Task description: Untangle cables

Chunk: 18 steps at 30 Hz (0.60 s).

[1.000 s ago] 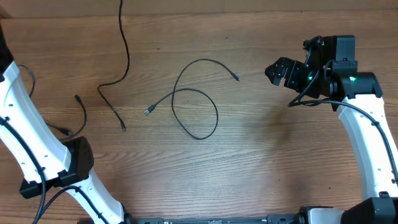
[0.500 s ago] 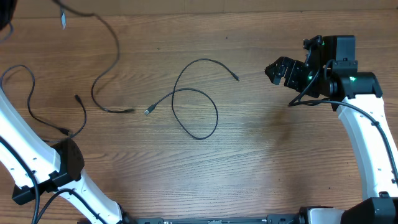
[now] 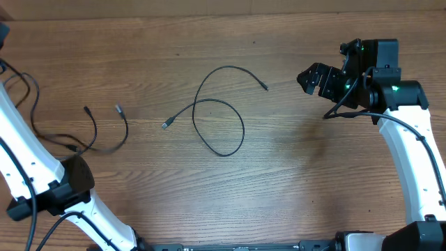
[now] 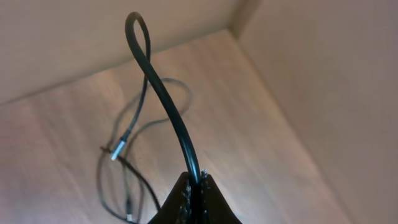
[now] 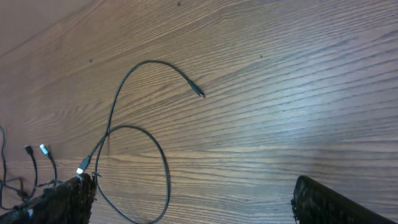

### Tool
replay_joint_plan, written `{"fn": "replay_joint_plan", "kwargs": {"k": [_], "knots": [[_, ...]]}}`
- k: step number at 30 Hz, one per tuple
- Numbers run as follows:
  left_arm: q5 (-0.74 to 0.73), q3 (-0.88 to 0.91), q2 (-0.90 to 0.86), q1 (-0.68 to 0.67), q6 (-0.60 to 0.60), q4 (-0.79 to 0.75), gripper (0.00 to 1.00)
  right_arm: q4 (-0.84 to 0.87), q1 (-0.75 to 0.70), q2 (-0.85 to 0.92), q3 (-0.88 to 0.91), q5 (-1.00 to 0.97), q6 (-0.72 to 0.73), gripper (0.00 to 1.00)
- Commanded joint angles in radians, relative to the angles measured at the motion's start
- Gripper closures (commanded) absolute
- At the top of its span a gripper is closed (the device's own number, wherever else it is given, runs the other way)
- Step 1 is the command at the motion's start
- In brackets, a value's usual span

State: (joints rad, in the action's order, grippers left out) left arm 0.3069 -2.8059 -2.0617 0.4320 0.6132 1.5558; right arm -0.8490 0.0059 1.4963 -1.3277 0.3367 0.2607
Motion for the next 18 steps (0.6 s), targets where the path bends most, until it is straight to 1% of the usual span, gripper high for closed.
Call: {"fn": "replay_joint_plan", "kwargs": {"k": [1, 5, 9, 14, 18], "knots": [[0.113, 0.079, 0.013, 0.0, -0.022, -0.029, 0.96, 0.004, -0.007, -0.002, -0.02, -0.003, -0.006, 0.0], [0.18, 0.201, 0.013, 0.0, -0.021, -0.082, 0.96, 0.0, -0.007, -0.002, -0.02, -0.003, -0.007, 0.0], [0.248, 0.303, 0.012, 0.008, 0.016, -0.124, 0.96, 0.0, -0.007, -0.002, -0.02, -0.003, -0.007, 0.0], [0.258, 0.432, 0.009, 0.043, 0.028, -0.181, 0.96, 0.0, -0.007, -0.002, -0.02, -0.003, -0.007, 0.0], [0.258, 0.523, 0.008, 0.085, 0.085, -0.201, 0.96, -0.003, -0.007, -0.002, -0.02, -0.003, -0.007, 0.0]]}}
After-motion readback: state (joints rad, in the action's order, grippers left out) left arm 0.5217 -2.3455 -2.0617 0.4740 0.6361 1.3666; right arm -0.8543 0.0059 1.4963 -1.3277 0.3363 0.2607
